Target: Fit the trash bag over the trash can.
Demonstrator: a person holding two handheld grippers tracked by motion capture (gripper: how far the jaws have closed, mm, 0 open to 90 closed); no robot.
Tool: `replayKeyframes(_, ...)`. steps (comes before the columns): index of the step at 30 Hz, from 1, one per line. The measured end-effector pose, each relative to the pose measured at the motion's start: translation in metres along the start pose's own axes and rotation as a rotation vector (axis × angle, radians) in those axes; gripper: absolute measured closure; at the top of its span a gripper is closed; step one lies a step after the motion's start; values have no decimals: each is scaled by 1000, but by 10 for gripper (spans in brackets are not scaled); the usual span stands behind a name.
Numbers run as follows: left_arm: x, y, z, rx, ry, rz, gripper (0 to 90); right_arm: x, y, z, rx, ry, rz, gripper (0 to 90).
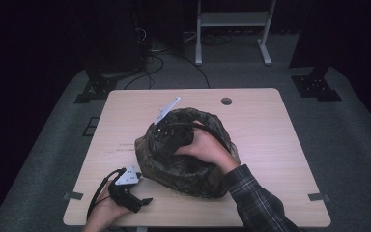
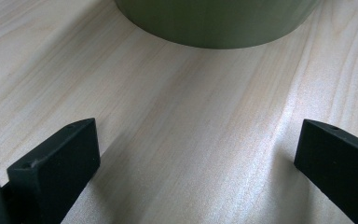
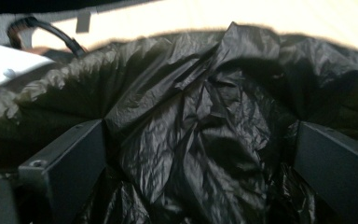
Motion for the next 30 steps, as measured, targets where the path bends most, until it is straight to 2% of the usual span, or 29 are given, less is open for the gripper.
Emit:
replayKeyframes(5,0,0,0,-1,-1,-1,0,-4,-8,-7,86,-19,-30,20)
replayKeyframes(7,0,0,0,-1,-1,-1,0,-5,-8,-8,96,-23,-32,20)
replayKeyframes(11,0,0,0,0,-1,0,0,-4,5,-1,29,-39,-21,20)
replayKeyframes(14,0,0,0,0,-2,-1,0,-6,25,4,-30,-42,-45,20)
replayKeyframes(17,0,0,0,-1,-1,-1,0,-18,32,3,-29,-61,-94,20)
replayKeyframes(20,0,0,0,-1,-2,-1,0,-28,30,-1,-18,-91,-121,20)
replayKeyframes(23,0,0,0,-1,-2,-1,0,-34,24,-5,15,-111,-144,20)
replayKeyframes(25,0,0,0,-1,-2,-1,0,-34,22,-6,22,-96,-174,20)
replayKeyframes(30,0,0,0,-1,-2,-1,0,-28,32,-1,-34,-93,-141,20)
Point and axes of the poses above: each handheld gripper's, and its own axes: y roughly backward along the jaws, z roughly out of its top, x roughly to its left, the point moved 6 cm from there along -y, roughly forward along the jaws, and after that the axes turned 15 degrees about -y, right-handed, at the moved point
